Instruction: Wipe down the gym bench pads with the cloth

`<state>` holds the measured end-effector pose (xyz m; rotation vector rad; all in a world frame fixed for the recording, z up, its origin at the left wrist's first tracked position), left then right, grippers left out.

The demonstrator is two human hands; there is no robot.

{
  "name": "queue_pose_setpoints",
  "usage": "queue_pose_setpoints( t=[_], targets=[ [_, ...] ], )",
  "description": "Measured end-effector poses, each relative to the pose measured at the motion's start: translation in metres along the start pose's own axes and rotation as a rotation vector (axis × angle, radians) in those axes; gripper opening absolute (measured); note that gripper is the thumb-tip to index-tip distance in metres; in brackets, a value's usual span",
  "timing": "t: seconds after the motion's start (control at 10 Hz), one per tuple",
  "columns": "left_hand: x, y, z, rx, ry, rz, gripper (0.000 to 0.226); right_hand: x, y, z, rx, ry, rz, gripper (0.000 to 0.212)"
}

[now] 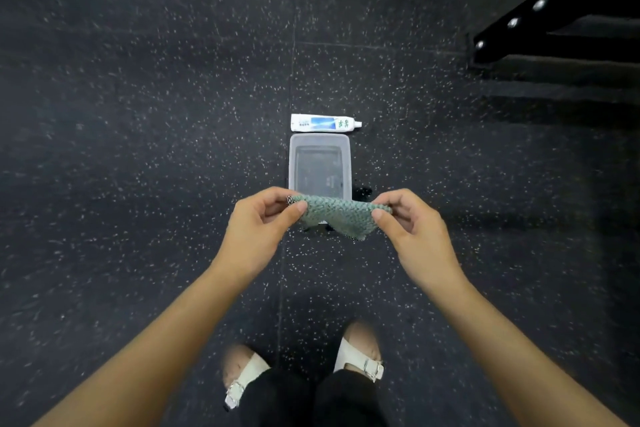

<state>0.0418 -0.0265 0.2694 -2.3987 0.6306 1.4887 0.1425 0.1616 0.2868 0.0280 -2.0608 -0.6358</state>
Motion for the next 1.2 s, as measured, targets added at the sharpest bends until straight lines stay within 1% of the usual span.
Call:
queue_pose_setpoints(
  t=[0.2, 0.3, 0.4, 0.5, 0.6, 0.7, 0.8, 0.9, 1.1, 1.2],
  targets=[
    [0.08, 0.003, 0.042, 0.017, 0.032, 0.063, 0.011, -0.068, -0.039, 0.042, 0.044, -0.056, -0.023, 0.023],
    [0.119, 0.004, 0.058, 0.011, 0.053, 0.115, 0.009, -0.098, -0.06, 0.062, 0.069, -0.078, -0.048, 0.022],
    [0.148, 0.003, 0.073, -0.013, 0.094, 0.12, 0.009, -0.125, -0.077, 0.081, 0.082, -0.097, -0.103, 0.018],
    [0.172, 0.001, 0.088, -0.031, 0.113, 0.136, 0.009, -0.147, -0.09, 0.098, 0.062, -0.121, -0.178, 0.014],
    [0.19, -0.002, 0.103, -0.032, 0.128, 0.181, 0.008, -0.165, -0.1, 0.113, 0.06, -0.137, -0.227, 0.017],
    [0.204, -0.003, 0.116, -0.056, 0.122, 0.252, 0.007, -0.178, -0.11, 0.126, 0.063, -0.137, -0.25, 0.019],
    [0.212, -0.003, 0.125, -0.099, 0.101, 0.356, 0.01, -0.183, -0.116, 0.136, 0.071, -0.125, -0.335, 0.011],
    [0.215, -0.005, 0.13, -0.126, 0.056, 0.417, 0.013, -0.187, -0.119, 0.142, 0.047, -0.107, -0.38, 0.008],
    [0.218, -0.008, 0.138, -0.178, -0.014, 0.425, 0.021, -0.192, -0.121, 0.146, -0.055, -0.076, -0.388, 0.012],
    [0.213, -0.009, 0.131, -0.201, 0.009, 0.422, 0.023, -0.192, -0.115, 0.143, -0.082, -0.099, -0.375, 0.013]
  ],
)
Point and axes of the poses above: each hand's wrist, its own z-axis towards the middle knuckle, its own y-axis out of the back of the hand, x = y × z, the point moved 2 cm from there along z, towards the middle knuckle, and after that the axes turned 6 degrees about -z, right-handed, at the moved point
